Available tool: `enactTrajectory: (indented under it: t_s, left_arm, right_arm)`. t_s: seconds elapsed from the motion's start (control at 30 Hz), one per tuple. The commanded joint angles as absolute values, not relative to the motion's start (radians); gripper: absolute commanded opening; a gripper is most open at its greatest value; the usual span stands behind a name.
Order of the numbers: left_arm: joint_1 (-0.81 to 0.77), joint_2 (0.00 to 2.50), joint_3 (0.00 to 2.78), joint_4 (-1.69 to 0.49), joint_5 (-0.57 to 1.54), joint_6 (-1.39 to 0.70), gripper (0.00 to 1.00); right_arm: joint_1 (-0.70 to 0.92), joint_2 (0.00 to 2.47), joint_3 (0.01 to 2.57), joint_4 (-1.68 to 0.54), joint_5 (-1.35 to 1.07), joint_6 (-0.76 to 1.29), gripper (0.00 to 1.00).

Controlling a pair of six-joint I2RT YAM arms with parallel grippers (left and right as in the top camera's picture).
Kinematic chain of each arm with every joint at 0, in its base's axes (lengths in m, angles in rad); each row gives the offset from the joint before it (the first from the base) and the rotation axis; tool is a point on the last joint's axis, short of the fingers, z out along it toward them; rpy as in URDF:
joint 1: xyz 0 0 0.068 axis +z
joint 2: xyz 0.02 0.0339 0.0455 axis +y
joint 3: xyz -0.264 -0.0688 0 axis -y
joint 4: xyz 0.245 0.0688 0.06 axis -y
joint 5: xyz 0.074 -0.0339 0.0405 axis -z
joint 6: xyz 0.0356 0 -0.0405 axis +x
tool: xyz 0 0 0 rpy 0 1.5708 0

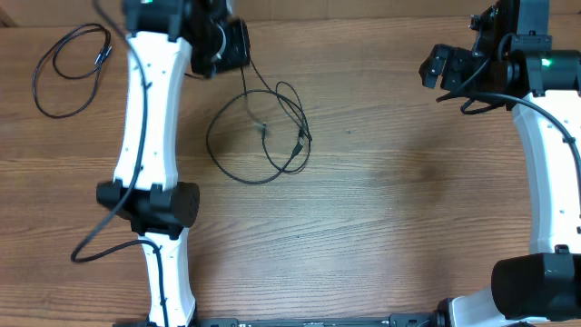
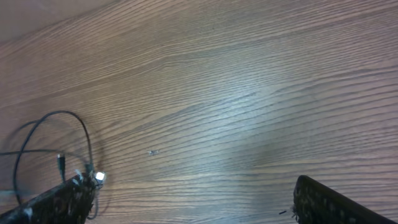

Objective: Untangle cables
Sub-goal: 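Lift the cable upward and toward the left with the left gripper, then hold the cable raised at the upper left with the left gripper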

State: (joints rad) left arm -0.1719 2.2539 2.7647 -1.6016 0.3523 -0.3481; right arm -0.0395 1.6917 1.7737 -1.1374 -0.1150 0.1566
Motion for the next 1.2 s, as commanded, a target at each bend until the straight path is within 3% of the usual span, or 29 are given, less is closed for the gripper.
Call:
enactTrajectory:
  t_s: [0.0,0.3,0.6,0.93,1.17]
  left_arm:
    - [-0.199,2.242,3.023,-1.603,0.389,-0.313,0.04]
    - [-0.21,2.148,3.142,-1.397,0.498,-0.314,0.04]
    - [-0.21,2.064,3.142,-1.193,0.544,-0.463,0.04]
    - [-0.19,1.969,3.142,-0.672,0.54,-0.649,0.04]
    - [-0.19,1.959,3.142,-0.432,0.466,-0.775,0.04]
  right_arm:
    - [-0.041,1.695,1.779,-1.132,-0.108,0.16,1.0]
    - [-0.041,1.695,1.779,-1.132,-0.108,0.16,1.0]
    - [-0.041,1.695,1.779,-1.132,-0.108,0.16,1.0]
    - [-0.041,1.695,1.779,-1.132,-0.109,0.16,1.0]
    - [-0.041,1.695,1.779,-1.132,-0.108,0.16,1.0]
